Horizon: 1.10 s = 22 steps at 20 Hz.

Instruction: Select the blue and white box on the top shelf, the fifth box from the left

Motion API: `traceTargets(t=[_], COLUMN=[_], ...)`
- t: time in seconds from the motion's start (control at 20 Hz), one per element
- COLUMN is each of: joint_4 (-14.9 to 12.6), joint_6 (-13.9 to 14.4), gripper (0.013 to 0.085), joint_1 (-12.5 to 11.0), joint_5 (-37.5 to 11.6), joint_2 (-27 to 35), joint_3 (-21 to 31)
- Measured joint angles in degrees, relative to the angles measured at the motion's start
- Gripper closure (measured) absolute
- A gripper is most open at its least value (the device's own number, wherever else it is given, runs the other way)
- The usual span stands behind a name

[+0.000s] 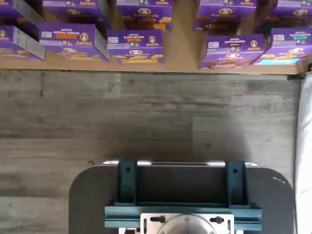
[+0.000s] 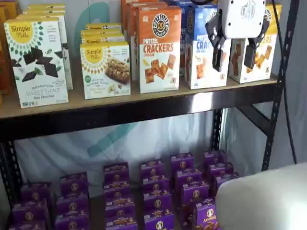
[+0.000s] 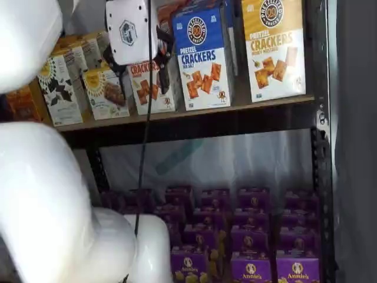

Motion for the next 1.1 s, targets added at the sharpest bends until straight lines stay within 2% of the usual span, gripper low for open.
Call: traceTargets(t=[0.05,0.15,0.35,0.55,0.8,0.9,1.1], joint_4=[0.6,3.8,4.8,3.0,-0.5,-1.4,-1.4], joint_6=[-0.3,-1.8,-2.1,-1.4,-1.9,-2.8,-4.9], gripper=[0.0130,0.0130,0.0130,0.0130,0.0130,0.0130,0.0130], joint_1=[-0.5,-3.4,-3.9,-2.4,-1.6,-2.4,-4.4], joint_5=[-0.3,-2.0,-2.2,-4.1,-9.3,-11.3,-14.0], joint_2=[-0.2,-1.3,-1.3,-1.0,1.3,3.1,6.2], joint_3=[0.2,1.2,1.4,2.0,1.6,0.2,-2.6])
